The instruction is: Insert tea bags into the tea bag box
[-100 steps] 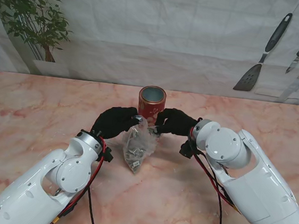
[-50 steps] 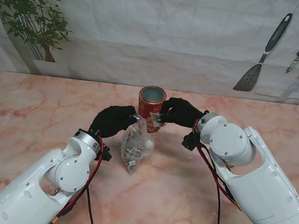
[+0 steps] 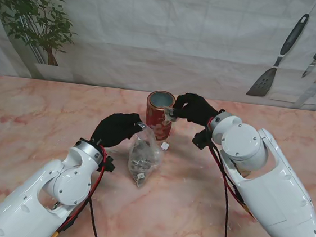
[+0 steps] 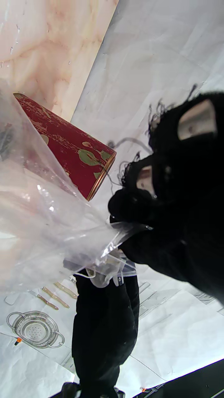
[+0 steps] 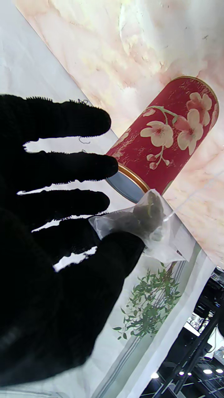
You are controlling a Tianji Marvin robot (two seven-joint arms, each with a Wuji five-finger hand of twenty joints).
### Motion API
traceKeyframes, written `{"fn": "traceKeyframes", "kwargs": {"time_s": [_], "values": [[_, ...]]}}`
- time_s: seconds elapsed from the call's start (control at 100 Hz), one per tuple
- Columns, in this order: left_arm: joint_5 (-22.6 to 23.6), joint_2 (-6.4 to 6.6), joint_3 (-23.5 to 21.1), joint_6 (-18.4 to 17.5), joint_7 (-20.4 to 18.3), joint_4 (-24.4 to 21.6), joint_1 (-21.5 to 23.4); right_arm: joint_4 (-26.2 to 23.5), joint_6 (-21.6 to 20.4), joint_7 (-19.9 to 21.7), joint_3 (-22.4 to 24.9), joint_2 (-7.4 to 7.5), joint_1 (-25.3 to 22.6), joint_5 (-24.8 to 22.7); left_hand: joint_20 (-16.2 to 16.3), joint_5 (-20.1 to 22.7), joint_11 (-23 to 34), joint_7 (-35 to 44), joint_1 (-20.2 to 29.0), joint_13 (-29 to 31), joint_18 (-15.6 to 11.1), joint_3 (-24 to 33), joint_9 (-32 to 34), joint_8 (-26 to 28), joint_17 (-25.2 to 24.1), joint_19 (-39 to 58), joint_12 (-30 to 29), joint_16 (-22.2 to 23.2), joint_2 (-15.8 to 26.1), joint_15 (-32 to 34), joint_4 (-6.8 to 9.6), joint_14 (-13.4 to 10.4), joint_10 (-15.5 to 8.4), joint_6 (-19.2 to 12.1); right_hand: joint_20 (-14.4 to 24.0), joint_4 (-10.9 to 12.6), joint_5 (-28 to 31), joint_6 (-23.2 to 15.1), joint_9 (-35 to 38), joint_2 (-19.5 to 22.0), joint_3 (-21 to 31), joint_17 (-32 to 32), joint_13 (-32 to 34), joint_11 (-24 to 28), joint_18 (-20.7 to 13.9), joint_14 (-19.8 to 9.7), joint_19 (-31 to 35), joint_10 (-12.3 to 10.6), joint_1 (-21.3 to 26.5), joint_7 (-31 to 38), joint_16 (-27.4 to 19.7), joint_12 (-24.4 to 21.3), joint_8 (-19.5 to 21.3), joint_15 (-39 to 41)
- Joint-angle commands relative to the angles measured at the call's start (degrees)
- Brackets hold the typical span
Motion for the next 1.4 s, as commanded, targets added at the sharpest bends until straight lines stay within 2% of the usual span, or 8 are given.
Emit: {"fn": "traceKeyframes", "kwargs": {"time_s": [0.0, 0.35, 0.72, 1.02, 1.39], "values": [[-0.25, 0.14, -0.15, -0.15, -0.93, -0.49, 0.32, 0.34, 0.35, -0.17, 0.29, -0.50, 0.46, 0.36, -0.59, 4.84, 5.30, 8.78, 3.17, 2.00, -12.02, 1.27, 1.96, 2.22, -0.96, 14.55, 1.55, 0.59, 2.53, 4.03, 2.07, 4.79, 2.12, 11.45, 0.77, -0.34, 1.85, 0.04, 0.89, -1.00, 2.35, 0.25, 0.98, 0.63, 0.39, 0.18, 2.00, 0.46, 1.53, 0.53, 0.57, 1.28, 0.72, 1.61], [-0.44, 0.29, -0.74, -0.69, -1.44, -0.37, 1.02, 3.01, 3.00, -3.74, 0.48, -2.10, 3.64, 3.70, -0.59, 4.83, 5.30, 8.77, 3.24, 2.00, -12.02, 1.31, 1.96, 2.21, -0.96, 14.55, 1.55, 0.59, 2.53, 4.03, 2.09, 4.79, 2.12, 11.47, 0.92, -0.43, 2.15, 0.13, 1.30, -1.41, 2.43, 0.11, 1.20, 0.43, 0.32, 0.36, 1.87, 0.59, 1.72, 0.23, 0.81, 1.61, 0.80, 1.71], [-0.62, 0.37, -0.96, -1.10, -1.79, -0.15, 1.24, 7.08, 7.00, -6.85, -0.99, -3.97, 9.48, 6.69, -0.59, 4.83, 5.30, 8.77, 3.23, 2.00, -12.02, 1.29, 1.95, 2.21, -0.96, 14.55, 1.57, 0.59, 2.51, 4.03, 2.08, 4.79, 2.12, 11.47, 1.15, -0.45, 2.51, 0.14, 1.81, -1.52, 2.19, 0.01, 1.38, 0.20, 0.12, 0.46, 1.70, 0.70, 1.81, -0.20, 1.03, 1.91, 0.76, 1.76], [-0.99, 0.46, -1.57, -1.32, -2.30, 0.24, 1.42, 13.94, 8.92, -9.85, -3.03, -6.32, 15.14, 11.09, -0.59, 4.83, 5.27, 8.77, 3.21, 2.00, -12.02, 1.28, 1.90, 2.21, -0.96, 14.55, 1.57, 0.59, 2.53, 4.03, 2.07, 4.79, 2.22, 11.47, 1.29, -0.45, 2.74, 0.27, 2.16, -1.55, 1.73, -0.23, 1.56, -0.10, 0.13, 0.44, 1.44, 0.76, 2.06, -0.69, 1.17, 2.09, 0.91, 1.72], [-1.51, 0.58, -2.16, -1.62, -3.11, 1.05, 1.16, 23.17, 8.60, -14.37, -4.99, -9.83, 21.09, 17.43, -0.59, 4.83, 5.27, 8.77, 3.26, 2.00, -12.02, 1.29, 1.89, 2.21, -0.96, 14.55, 1.59, 0.59, 2.52, 3.98, 2.07, 4.83, 2.17, 11.47, 1.59, -0.30, 2.87, 0.83, 2.26, -1.46, 1.24, -0.57, 1.39, -0.20, -0.10, 0.64, 1.18, 1.13, 2.63, -1.18, 1.47, 2.56, 0.94, 1.88]]}}
